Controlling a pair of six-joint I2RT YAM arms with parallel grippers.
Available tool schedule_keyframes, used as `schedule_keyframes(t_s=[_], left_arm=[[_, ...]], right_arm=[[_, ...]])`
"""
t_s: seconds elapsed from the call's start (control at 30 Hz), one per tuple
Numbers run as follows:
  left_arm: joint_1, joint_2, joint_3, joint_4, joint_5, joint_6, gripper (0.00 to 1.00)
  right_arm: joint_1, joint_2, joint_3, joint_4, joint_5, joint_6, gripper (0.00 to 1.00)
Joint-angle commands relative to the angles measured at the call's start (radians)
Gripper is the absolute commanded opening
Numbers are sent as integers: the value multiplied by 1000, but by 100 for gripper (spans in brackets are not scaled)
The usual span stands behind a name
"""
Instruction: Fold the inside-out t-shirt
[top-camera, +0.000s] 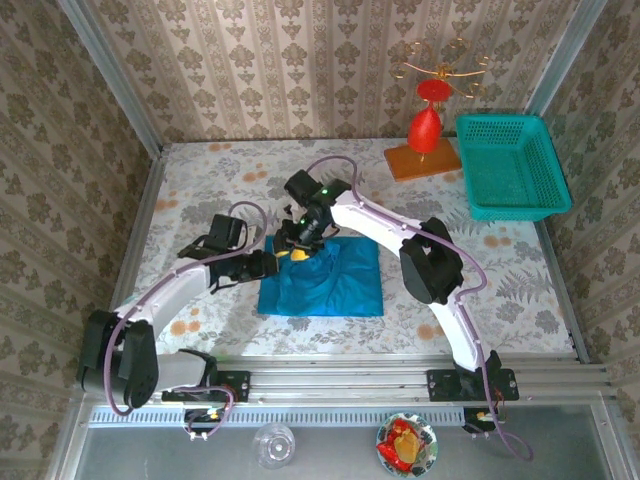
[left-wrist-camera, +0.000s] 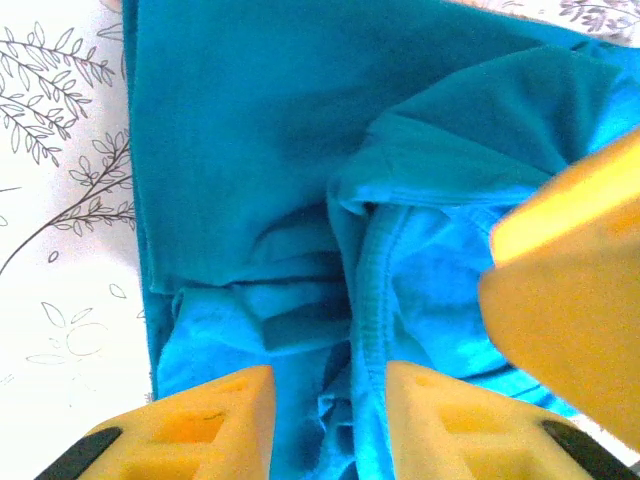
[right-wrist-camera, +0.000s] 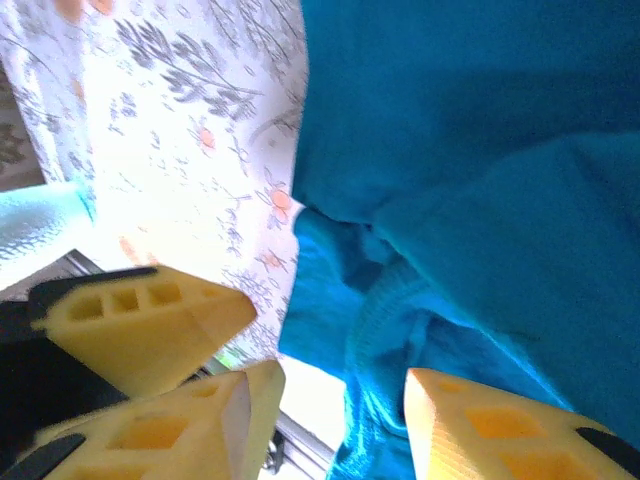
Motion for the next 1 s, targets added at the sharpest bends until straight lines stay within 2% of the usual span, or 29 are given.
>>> schedule_keyframes(t_s=[0.0, 0.13, 0.27, 0.33, 0.5, 0.67, 0.83, 0.97], left_arm=[[-4, -24, -14, -59, 9, 28, 36], [-16, -3, 19, -69, 3, 51, 37], [-67, 68, 127, -109, -40, 117, 38], [-97, 122, 202, -150, -80, 154, 38], [-260, 261, 397, -258, -222, 308, 40], [-385, 411, 553, -352, -368, 452, 45], [-442, 570, 667, -417, -510, 518, 49], [-451, 657, 727, -454, -575, 532, 49]], right_arm=[[-9, -69, 16, 3, 55, -17, 48], [-23, -161, -71, -22, 149, -24, 48], [-61, -294, -248, -2, 227, 1, 49], [-92, -361, -351, 20, 239, 17, 49], [-181, -535, -591, 90, 245, 44, 49], [-254, -672, -737, 102, 254, 43, 49], [-286, -767, -812, 90, 266, 41, 49], [-292, -811, -848, 80, 273, 41, 50]])
